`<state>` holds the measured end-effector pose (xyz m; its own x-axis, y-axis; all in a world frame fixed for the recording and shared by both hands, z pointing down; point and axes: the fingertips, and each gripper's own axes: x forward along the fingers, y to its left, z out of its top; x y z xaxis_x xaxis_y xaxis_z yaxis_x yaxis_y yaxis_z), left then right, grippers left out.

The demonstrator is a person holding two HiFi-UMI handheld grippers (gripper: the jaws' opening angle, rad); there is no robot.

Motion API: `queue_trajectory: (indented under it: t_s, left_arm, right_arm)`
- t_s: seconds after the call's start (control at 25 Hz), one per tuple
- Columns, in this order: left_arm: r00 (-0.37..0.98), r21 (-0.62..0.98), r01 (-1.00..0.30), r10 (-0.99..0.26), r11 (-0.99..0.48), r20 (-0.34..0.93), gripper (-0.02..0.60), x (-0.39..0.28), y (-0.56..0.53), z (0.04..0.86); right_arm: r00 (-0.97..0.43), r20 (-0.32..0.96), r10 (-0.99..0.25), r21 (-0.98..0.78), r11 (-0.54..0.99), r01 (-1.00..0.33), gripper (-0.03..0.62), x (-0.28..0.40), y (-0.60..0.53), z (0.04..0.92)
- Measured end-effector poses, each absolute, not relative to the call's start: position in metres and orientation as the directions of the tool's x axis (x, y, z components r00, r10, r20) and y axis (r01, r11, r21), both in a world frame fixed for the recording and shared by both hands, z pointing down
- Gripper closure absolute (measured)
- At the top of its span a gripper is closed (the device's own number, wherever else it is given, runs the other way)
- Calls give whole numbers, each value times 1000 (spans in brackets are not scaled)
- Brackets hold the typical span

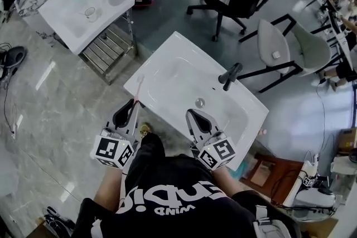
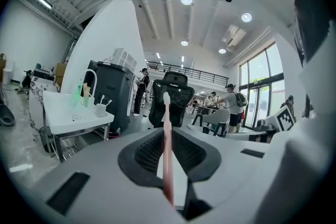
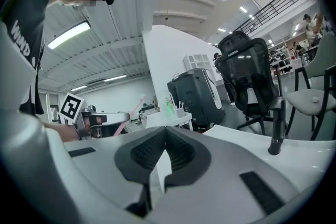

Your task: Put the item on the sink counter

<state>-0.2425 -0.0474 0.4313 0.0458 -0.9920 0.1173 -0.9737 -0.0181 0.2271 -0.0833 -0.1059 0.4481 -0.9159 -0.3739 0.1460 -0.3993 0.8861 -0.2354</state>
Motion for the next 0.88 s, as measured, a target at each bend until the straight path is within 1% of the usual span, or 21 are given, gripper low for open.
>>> queue_trajectory:
  t_s: [0.44,0.88]
  left_arm:
    - [239,210,-954,-965,-213,105,518,-274,-106,415]
    - [349,209,-924,-929,-319,123,518,-271,-148,416]
  right_arm:
    - [-833,121,-540,-218,804,-553,577,-116,-139,434]
    - [-752,121,-648,-231,718,-656,577,-110,-154,428]
